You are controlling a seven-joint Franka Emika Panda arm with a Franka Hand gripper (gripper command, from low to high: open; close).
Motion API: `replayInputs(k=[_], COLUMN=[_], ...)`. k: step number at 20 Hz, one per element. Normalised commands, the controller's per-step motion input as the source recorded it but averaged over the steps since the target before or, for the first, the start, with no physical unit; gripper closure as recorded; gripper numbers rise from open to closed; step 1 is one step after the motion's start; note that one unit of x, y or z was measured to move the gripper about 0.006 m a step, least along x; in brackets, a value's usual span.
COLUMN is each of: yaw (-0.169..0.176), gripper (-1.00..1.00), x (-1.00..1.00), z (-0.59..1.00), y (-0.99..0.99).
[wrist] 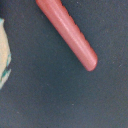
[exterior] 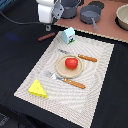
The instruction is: Interact with the objects in diverse but meaningful ways.
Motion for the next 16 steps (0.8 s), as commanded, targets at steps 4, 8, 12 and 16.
replayInputs(k=[4, 8, 12, 16], yaw=[0.137, 0.108, 0.073, 0.050], gripper=[-1.00, -1.00, -1.00, -1.00], x=[-0.50, -0.42, -0.29, -0.34], z=[-0.49, -0.43, -0.35, -0.31], y=[-0.22, -0.12, 0.05, 0.03])
